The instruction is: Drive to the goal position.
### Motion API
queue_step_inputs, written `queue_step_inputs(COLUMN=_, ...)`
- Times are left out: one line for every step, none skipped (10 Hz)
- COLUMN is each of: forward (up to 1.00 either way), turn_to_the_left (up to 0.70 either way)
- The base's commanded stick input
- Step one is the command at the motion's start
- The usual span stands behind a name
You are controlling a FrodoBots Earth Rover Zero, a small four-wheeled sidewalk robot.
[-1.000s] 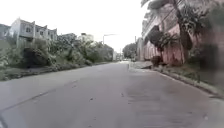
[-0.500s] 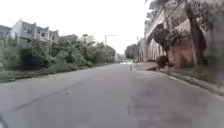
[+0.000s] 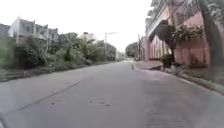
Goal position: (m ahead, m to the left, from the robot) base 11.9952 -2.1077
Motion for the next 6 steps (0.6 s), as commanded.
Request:
queue_step_inputs(forward=1.00, turn_to_the_left=-0.30)
queue_step_inputs(forward=1.00, turn_to_the_left=-0.28)
queue_step_inputs(forward=1.00, turn_to_the_left=-0.26)
queue_step_inputs(forward=1.00, turn_to_the_left=-0.24)
queue_step_inputs(forward=1.00, turn_to_the_left=-0.22)
queue_step_inputs(forward=1.00, turn_to_the_left=-0.19)
